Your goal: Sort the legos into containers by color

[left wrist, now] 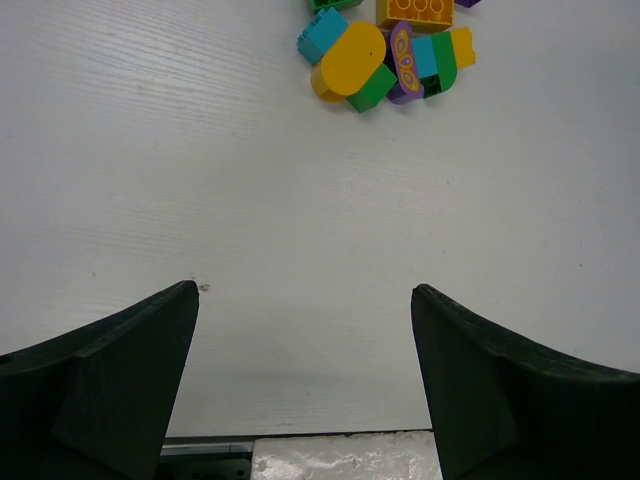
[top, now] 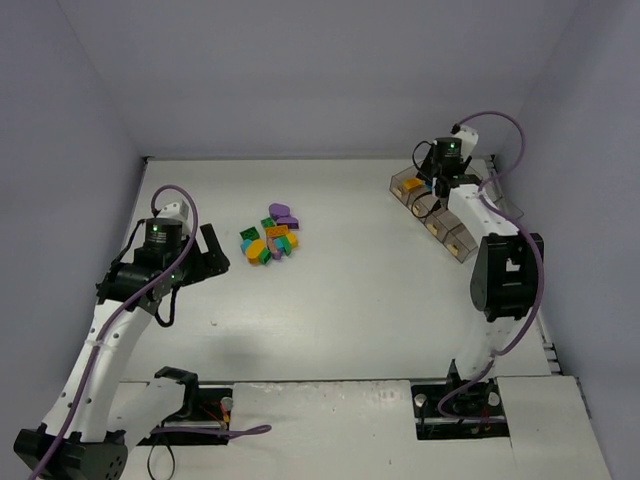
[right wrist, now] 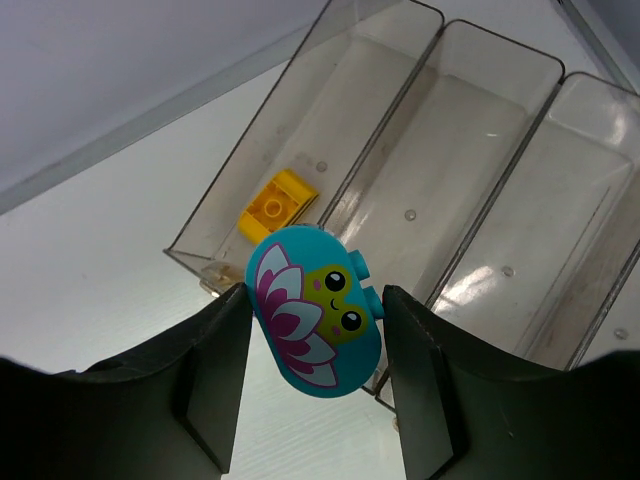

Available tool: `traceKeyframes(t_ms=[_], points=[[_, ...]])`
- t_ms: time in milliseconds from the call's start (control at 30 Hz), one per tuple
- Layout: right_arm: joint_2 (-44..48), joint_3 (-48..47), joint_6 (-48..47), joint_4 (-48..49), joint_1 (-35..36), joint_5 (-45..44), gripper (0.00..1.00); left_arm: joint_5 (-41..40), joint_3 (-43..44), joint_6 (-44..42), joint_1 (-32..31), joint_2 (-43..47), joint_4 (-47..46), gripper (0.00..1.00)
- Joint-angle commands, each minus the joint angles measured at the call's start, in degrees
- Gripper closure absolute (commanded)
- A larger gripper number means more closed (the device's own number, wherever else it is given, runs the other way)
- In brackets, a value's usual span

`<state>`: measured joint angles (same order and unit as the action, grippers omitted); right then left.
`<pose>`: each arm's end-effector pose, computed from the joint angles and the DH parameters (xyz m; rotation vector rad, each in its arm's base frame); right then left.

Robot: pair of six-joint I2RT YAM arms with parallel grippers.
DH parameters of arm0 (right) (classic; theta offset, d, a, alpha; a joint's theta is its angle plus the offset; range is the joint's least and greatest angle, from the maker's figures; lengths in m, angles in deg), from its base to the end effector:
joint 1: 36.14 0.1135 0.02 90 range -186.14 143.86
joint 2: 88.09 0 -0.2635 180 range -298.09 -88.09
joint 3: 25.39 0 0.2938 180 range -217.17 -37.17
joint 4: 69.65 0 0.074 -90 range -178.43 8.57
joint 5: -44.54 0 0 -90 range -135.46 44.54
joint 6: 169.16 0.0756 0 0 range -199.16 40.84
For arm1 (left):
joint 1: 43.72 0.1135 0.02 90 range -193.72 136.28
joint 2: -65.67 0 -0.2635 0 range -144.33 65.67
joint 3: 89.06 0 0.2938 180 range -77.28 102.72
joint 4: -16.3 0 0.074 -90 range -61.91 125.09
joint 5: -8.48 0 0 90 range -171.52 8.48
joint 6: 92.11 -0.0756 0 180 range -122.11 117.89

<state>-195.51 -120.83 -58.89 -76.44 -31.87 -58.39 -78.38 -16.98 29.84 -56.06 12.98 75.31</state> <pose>0.5259 0.0223 0.2564 0.4137 1.8447 0.0782 0.2458 -0.0580 0.3253 -0.3632 2.2761 -0.4671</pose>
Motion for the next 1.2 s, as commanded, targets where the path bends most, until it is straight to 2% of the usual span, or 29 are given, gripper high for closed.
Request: traceKeyframes(t_ms=[0, 133, 400, 500, 533, 600, 633, 800, 933, 1067, 1167], points=[[-0.60, -1.86, 8.72, 2.12, -1.72, -3.50, 1.00, 0.03, 1.23, 0.75, -0.06, 0.04, -2.40, 0.19], [-3.15, -2.91, 12.59, 0.28, -3.48, -3.33, 0.98, -0.50, 0.88, 0.84, -0.05, 0.39, -1.96, 0.19], [-8.24, -4.41, 15.68, 0.54, -6.64, 2.99, 0.75, -0.76, 0.70, 1.02, -0.14, 0.65, -1.78, 0.19], [-8.43, -4.76, 14.54, 1.24, -6.91, 4.40, 0.54, -0.33, 0.61, 1.19, -0.14, 0.39, -2.05, 0.19], [-8.16, -4.76, 13.92, 2.03, -6.91, 4.66, 0.43, -0.32, 0.53, 1.28, -0.06, 0.13, -2.05, 0.19], [-6.76, -4.41, 11.56, 2.91, -6.82, 5.37, 0.36, -0.06, 0.53, 1.37, -0.05, -0.05, -2.22, 0.19], [-5.54, -4.32, 10.50, 3.61, -6.65, 6.33, 0.29, 0.03, 0.61, 1.37, -0.14, -0.14, -2.22, 0.19], [-1.66, -3.18, 2.25, 3.79, -4.80, 6.07, 0.26, 0.64, 0.53, 1.63, -0.14, -0.57, -2.92, 0.19], [2.12, -1.43, -5.57, 5.98, -1.03, 13.00, 0.30, 1.08, 0.62, 1.72, -0.14, -1.01, -3.28, 0.19], [1.16, -1.16, -14.02, 6.96, 4.24, 33.69, 0.33, 1.26, 0.70, 1.54, -0.14, -1.10, -3.36, 0.19], [-0.95, -1.33, -19.73, 6.52, 8.99, 40.85, 0.33, 1.17, 0.88, 1.19, -0.06, -0.75, -2.66, 0.19]])
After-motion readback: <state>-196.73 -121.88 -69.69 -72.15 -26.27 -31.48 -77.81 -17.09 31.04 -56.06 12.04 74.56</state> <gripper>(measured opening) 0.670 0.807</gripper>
